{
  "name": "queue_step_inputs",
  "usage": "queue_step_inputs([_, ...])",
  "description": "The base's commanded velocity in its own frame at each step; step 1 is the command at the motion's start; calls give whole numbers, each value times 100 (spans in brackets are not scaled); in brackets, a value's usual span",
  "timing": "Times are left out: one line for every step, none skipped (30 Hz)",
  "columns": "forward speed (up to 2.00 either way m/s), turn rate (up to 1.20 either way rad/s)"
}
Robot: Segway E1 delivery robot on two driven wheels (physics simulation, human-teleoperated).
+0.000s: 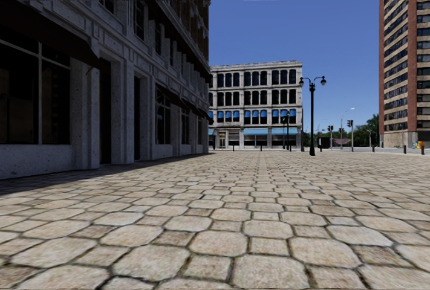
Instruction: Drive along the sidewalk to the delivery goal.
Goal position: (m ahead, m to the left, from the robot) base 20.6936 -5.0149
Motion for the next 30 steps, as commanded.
queue_step_inputs([200,-51])
queue_step_inputs([200,-51])
queue_step_inputs([200,-50])
queue_step_inputs([200,-32])
queue_step_inputs([200,-32])
queue_step_inputs([200,-10])
queue_step_inputs([200,-2])
queue_step_inputs([200,-1])
queue_step_inputs([200,0])
queue_step_inputs([200,0])
queue_step_inputs([200,0])
queue_step_inputs([200,0])
queue_step_inputs([200,0])
queue_step_inputs([200,0])
queue_step_inputs([200,0])
queue_step_inputs([200,0])
queue_step_inputs([200,0])
queue_step_inputs([200,0])
queue_step_inputs([200,-5])
queue_step_inputs([200,-23])
queue_step_inputs([200,-36])
queue_step_inputs([200,-36])
queue_step_inputs([200,-40])
queue_step_inputs([200,-78])
queue_step_inputs([200,-96])
queue_step_inputs([200,-96])
queue_step_inputs([200,-102])
queue_step_inputs([200,-103])
queue_step_inputs([200,-104])
queue_step_inputs([200,-104])
